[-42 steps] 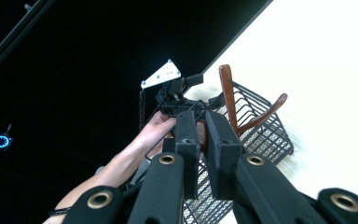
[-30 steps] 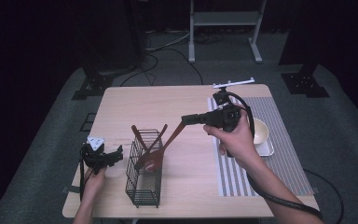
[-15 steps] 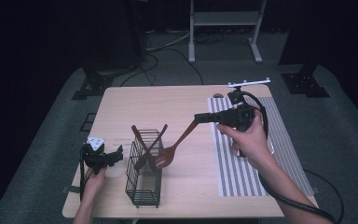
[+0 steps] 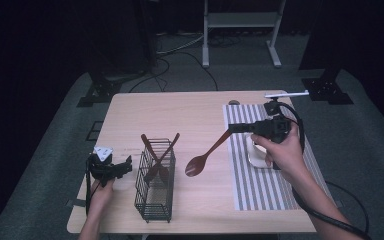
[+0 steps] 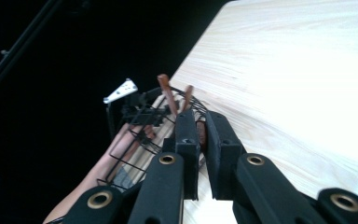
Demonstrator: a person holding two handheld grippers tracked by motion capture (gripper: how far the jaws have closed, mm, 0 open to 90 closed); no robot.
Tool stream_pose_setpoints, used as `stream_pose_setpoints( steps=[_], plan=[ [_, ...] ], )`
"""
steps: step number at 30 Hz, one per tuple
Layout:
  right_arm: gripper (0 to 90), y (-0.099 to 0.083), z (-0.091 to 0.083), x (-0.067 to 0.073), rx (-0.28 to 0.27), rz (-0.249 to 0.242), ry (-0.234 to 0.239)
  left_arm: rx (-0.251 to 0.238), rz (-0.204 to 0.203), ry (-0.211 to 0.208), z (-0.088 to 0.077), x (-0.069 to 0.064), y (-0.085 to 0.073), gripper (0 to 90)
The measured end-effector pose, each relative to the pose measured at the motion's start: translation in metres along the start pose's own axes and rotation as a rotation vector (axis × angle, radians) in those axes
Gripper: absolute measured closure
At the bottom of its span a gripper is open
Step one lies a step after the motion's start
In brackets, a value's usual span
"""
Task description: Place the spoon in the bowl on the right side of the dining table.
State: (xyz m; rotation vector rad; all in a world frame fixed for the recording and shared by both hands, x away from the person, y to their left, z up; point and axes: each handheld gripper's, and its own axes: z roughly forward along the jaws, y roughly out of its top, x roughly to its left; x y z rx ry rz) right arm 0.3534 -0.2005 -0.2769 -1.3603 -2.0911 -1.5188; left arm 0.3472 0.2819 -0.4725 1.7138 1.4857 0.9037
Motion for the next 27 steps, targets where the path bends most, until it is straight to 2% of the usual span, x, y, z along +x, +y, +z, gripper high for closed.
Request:
stream_pose_setpoints(
  steps=[13,27],
  plan=[
    [83.8,-0.012,-0.010,-0.037,-0.010,0.064,-0.063,0.000,-0.001,-0.001,0.000,0.000,0.000,0.0],
    [83.8,-0.018,-0.019,-0.058,-0.024,0.107,-0.103,-0.001,0.000,-0.001,0.000,0.000,0.000,0.0]
  ],
)
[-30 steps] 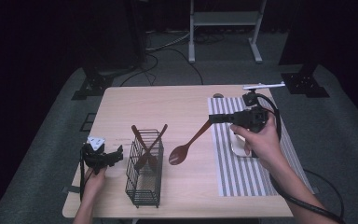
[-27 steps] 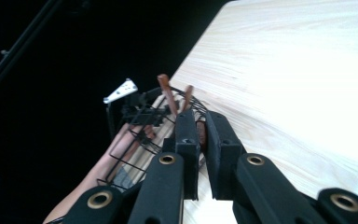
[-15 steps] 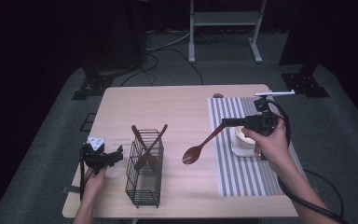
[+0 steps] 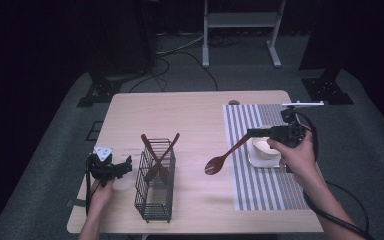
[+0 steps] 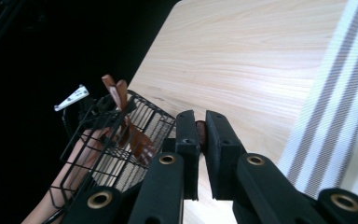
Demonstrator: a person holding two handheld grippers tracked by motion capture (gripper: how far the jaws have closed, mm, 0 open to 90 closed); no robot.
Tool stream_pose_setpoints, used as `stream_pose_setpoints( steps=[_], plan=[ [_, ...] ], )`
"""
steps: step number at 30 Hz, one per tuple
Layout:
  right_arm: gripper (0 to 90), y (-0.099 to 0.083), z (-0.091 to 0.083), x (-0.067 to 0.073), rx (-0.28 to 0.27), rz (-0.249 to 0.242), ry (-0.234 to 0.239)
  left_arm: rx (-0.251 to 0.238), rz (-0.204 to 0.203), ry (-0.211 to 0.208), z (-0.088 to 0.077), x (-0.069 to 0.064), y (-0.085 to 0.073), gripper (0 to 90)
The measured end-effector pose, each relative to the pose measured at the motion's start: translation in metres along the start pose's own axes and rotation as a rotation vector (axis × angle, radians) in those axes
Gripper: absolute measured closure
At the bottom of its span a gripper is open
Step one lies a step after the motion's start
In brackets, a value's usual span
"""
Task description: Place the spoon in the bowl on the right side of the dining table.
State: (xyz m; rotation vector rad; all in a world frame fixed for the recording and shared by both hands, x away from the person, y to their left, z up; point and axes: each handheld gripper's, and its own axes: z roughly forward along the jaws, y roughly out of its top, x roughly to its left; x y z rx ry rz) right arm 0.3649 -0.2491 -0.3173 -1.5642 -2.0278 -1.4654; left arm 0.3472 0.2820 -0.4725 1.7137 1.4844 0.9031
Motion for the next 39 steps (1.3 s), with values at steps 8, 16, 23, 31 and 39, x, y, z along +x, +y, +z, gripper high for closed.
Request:
stream_pose_setpoints(
  steps=[8,16,23,31,39],
  plan=[
    [83.8,-0.002,-0.012,-0.018,-0.025,0.031,-0.036,-0.002,0.002,0.002,0.000,0.000,0.000,0.0],
    [83.9,-0.004,-0.023,-0.030,-0.047,0.055,-0.061,-0.002,0.003,0.003,0.000,0.000,0.000,0.0],
    [83.8,-0.005,-0.030,-0.038,-0.059,0.065,-0.084,-0.002,0.003,0.003,0.000,-0.001,0.000,0.0],
    [83.8,-0.005,-0.041,-0.048,-0.082,0.083,-0.113,-0.001,0.003,0.003,0.000,-0.001,0.000,0.0],
    [83.8,-0.005,-0.051,-0.057,-0.105,0.101,-0.132,-0.001,0.004,0.003,0.000,-0.001,0.000,0.0]
  ],
)
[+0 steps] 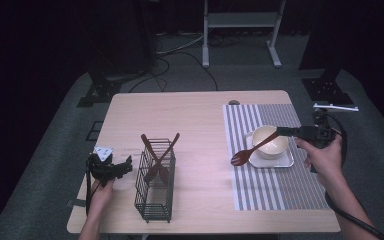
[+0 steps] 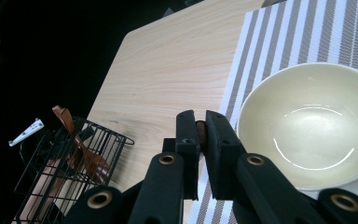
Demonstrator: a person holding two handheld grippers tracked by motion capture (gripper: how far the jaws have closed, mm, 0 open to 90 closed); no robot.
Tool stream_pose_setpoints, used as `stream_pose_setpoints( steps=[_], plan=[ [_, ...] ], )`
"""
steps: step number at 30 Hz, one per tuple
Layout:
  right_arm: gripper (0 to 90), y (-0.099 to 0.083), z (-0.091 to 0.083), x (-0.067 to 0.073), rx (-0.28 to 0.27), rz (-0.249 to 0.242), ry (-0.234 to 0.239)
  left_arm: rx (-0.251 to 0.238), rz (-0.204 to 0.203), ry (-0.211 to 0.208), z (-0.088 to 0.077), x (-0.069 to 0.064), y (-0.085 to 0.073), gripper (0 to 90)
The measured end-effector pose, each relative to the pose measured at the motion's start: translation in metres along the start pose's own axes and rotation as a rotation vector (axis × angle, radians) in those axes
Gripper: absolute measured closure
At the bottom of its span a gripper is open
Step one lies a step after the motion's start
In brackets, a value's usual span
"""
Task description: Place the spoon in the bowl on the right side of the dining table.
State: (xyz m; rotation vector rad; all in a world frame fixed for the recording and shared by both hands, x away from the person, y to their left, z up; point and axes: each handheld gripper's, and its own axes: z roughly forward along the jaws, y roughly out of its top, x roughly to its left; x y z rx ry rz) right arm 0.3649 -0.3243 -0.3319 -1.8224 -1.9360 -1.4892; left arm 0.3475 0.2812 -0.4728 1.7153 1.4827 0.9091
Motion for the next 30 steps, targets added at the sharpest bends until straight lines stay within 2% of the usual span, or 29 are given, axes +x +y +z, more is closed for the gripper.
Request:
stream_pose_setpoints(
  steps=[30],
  plan=[
    [83.8,0.009,-0.020,-0.027,-0.072,0.057,-0.081,0.001,0.001,0.000,0.000,0.000,0.000,0.0]
  ],
)
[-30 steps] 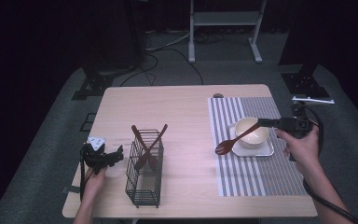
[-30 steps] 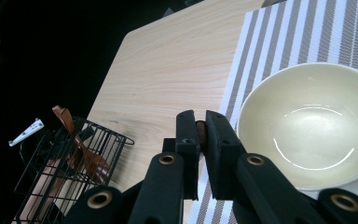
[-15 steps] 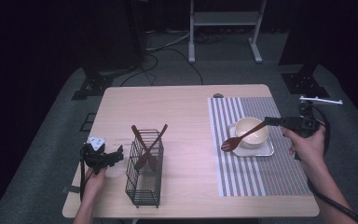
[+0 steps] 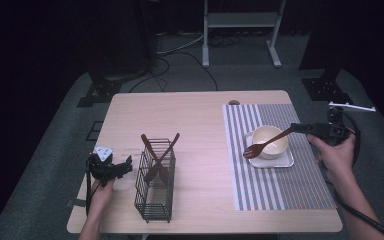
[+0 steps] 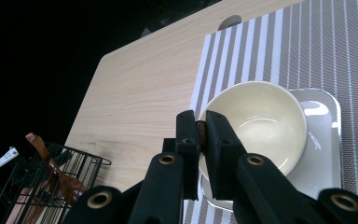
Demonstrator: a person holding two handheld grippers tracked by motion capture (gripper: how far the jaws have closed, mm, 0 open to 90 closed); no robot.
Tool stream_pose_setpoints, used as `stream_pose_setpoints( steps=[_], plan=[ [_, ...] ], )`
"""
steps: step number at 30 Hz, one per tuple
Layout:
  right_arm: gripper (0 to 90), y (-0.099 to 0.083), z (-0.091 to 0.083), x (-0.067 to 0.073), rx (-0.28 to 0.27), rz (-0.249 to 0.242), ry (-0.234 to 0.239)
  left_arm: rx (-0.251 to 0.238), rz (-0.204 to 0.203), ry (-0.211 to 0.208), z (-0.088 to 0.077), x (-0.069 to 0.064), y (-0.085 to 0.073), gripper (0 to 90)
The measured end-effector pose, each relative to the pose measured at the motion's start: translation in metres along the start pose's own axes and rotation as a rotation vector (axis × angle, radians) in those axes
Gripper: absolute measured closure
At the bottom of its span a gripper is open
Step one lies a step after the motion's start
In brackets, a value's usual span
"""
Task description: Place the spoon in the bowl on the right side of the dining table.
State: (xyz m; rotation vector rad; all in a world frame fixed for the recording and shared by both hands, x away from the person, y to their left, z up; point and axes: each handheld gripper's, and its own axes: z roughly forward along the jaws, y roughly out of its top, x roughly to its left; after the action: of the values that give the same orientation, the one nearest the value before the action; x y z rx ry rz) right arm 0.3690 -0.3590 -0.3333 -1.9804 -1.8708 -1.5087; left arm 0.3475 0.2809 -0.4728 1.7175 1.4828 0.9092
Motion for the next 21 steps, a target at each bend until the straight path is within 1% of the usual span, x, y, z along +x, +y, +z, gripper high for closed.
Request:
stream_pose_setpoints(
  steps=[5,21],
  plan=[
    [83.8,0.001,-0.002,-0.003,-0.009,0.006,-0.011,-0.001,-0.002,0.000,0.000,0.000,0.000,0.0],
    [83.8,0.006,-0.017,-0.016,-0.067,0.037,-0.045,-0.001,-0.001,0.000,0.000,0.000,0.000,0.0]
  ],
)
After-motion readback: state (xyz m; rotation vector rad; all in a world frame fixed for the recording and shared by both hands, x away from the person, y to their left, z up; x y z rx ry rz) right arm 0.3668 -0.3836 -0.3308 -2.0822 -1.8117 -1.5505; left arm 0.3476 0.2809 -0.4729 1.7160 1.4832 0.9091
